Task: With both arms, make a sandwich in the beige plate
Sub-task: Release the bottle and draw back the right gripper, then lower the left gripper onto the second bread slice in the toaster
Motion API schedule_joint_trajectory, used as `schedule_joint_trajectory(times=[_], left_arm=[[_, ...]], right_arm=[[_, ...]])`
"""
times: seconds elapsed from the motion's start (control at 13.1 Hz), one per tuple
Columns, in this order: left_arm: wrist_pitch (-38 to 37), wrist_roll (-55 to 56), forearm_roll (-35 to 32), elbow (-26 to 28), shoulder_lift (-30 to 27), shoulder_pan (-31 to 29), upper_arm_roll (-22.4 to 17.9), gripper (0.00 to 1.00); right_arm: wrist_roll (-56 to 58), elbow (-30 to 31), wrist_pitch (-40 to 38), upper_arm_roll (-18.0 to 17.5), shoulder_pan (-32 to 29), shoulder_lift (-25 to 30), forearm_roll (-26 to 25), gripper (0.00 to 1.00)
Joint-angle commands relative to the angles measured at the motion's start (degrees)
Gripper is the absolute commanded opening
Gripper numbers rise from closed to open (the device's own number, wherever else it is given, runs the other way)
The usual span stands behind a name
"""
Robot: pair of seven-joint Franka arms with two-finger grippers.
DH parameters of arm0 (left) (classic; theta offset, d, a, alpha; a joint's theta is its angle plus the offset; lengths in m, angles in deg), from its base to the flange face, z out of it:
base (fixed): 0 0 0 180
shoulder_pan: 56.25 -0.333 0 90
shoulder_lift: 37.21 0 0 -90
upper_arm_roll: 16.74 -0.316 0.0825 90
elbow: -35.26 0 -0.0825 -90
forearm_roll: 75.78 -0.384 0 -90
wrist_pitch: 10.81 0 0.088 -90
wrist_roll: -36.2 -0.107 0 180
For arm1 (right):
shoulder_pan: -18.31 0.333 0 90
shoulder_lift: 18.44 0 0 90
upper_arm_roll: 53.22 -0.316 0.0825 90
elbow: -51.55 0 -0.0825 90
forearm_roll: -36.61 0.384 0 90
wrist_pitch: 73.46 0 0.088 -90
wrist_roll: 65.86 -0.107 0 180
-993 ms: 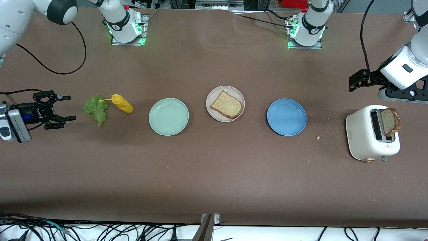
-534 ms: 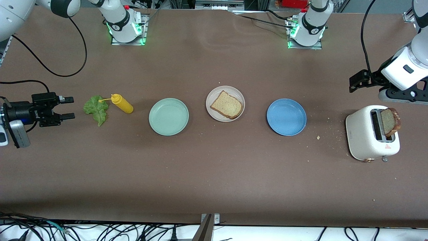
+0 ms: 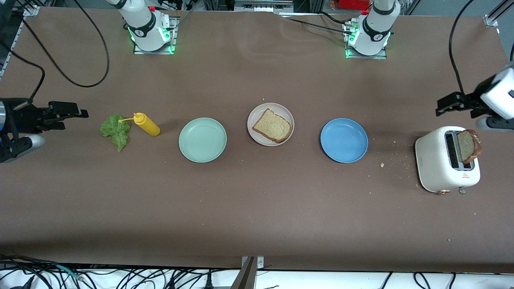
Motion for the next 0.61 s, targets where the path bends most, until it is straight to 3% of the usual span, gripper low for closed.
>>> schedule_joint_trajectory(times=[0.0, 0.23, 0.38, 0.53], left_arm=[[1.82, -2.84, -0.23, -1.43, 5.32, -5.92, 0.47, 1.00], [10.25, -6.27, -7.08, 0.06, 8.32, -7.16, 0.47, 1.00], [13.68, -8.46, -7.70, 0.33, 10.25, -9.26, 0.47, 0.99], [14.40, -9.97, -7.62, 0.59, 10.70, -9.80, 0.47, 0.99]], right_arm=[[-7.23, 3.00, 3.46, -4.10, -1.06, 2.42, -8.46, 0.99], [-14.36, 13.16, 11.44, -9.37, -1.15, 8.90, -17.26, 0.99], [-16.39, 22.48, 19.52, -9.82, -1.15, 13.92, -17.46, 0.99], [-17.45, 26.73, 23.77, -10.00, -1.32, 15.61, -17.54, 0.99]])
